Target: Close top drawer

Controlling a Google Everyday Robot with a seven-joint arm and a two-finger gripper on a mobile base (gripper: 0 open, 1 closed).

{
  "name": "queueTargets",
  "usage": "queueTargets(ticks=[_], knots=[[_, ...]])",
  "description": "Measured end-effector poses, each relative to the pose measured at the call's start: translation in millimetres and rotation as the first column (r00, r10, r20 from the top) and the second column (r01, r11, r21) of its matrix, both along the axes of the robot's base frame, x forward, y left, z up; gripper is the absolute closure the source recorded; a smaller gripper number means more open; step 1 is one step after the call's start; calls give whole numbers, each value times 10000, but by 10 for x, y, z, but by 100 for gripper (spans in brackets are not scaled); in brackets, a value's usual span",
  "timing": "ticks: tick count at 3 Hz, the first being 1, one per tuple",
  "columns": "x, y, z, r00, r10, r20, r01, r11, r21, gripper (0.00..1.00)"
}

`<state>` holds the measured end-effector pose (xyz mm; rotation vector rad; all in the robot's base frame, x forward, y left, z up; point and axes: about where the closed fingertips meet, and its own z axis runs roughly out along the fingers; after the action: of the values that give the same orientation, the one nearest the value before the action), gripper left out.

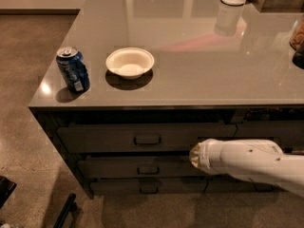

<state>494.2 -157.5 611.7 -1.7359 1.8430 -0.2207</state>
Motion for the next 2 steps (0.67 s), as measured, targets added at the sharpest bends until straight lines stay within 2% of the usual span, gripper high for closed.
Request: queueTargets(ticks=[1, 2], knots=[[-421, 6, -2, 9985, -86, -541, 93, 9999, 127, 100], [-816, 136, 205, 9974, 94, -709, -79, 9997, 226, 100]])
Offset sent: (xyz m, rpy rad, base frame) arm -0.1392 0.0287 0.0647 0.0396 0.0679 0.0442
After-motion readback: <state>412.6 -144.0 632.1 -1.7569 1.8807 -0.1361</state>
